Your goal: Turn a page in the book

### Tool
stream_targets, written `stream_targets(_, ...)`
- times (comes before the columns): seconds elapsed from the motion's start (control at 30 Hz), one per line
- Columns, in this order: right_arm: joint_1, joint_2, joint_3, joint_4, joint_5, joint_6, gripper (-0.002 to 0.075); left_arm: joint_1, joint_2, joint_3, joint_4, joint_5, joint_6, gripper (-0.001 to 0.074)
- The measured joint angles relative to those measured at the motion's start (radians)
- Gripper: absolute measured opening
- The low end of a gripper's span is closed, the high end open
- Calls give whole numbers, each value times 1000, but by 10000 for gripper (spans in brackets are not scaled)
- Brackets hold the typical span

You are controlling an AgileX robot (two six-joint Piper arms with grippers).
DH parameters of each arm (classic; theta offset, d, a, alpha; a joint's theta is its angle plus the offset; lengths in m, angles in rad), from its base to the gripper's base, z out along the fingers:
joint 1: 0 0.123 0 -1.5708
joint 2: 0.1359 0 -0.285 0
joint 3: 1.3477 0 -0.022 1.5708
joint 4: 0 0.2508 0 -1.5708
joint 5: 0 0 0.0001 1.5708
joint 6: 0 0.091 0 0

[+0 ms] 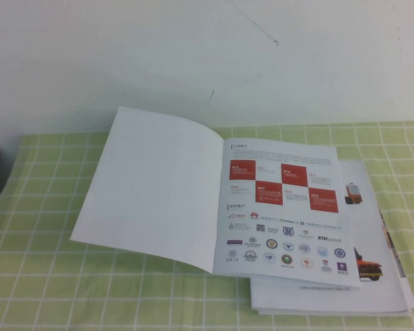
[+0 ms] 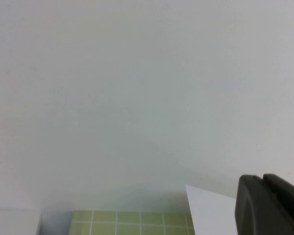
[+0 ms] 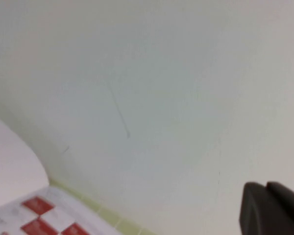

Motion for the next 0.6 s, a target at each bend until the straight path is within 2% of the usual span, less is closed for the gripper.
stream_targets(0.07,0,-56,53,-420,13,479,-2,0,0,0,0,0,0,-4)
stream_targets(0.13,0,-102,92,-769,80,844,-3,0,0,0,0,0,0,-4)
stream_targets(0.2,0,-146,128,-1052,210,1194,-3,0,0,0,0,0,0,-4)
stream_targets(0.23,0,-165,140,-1144,284,1306,-3,0,0,0,0,-2,0,-4)
stream_targets(0.3,0,-199,163,-1257,382,1438,-3,0,0,0,0,-2,-2,-4)
stream_targets(0.4,0,-245,203,-1366,408,1537,-3,0,0,0,0,-2,-2,-4)
stream_targets(0.6,-13,-258,295,-1391,329,1606,-3,0,0,0,0,-2,-2,-4)
